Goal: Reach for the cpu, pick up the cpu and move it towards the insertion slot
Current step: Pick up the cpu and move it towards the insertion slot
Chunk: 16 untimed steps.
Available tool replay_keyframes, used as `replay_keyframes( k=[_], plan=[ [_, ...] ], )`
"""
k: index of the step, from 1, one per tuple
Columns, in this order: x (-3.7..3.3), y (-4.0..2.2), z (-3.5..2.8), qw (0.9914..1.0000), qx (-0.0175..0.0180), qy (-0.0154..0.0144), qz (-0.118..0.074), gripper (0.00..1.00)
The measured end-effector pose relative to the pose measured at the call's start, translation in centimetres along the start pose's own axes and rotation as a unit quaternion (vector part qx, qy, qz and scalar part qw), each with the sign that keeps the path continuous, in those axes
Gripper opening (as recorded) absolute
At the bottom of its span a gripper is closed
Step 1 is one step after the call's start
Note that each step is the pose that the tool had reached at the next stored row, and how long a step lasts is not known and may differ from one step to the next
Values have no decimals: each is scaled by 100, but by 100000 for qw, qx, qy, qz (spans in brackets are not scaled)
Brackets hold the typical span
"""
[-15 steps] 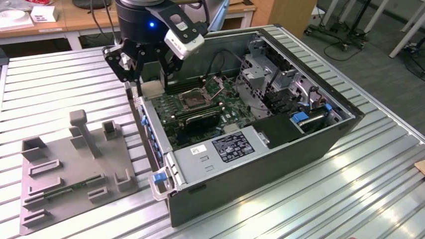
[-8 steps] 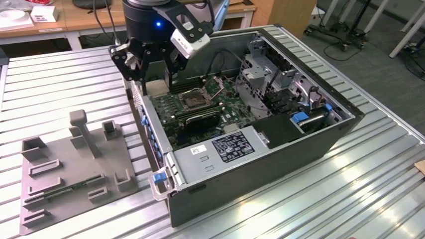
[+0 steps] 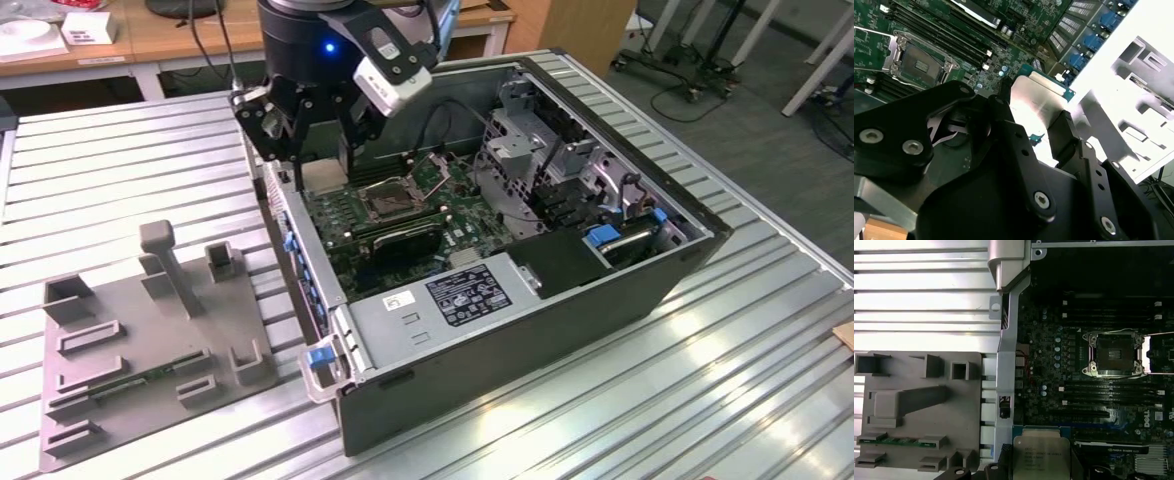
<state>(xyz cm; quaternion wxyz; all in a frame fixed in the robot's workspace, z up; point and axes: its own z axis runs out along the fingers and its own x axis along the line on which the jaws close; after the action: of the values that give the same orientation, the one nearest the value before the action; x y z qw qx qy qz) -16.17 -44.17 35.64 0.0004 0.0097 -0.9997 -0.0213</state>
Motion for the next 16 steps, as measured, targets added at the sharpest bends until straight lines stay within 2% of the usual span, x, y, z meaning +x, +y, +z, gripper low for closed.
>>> replay_keyframes(
  k=[16],
  plan=[
    [-166, -3, 4, 100000, 0, -1, 1, 54]
  ],
)
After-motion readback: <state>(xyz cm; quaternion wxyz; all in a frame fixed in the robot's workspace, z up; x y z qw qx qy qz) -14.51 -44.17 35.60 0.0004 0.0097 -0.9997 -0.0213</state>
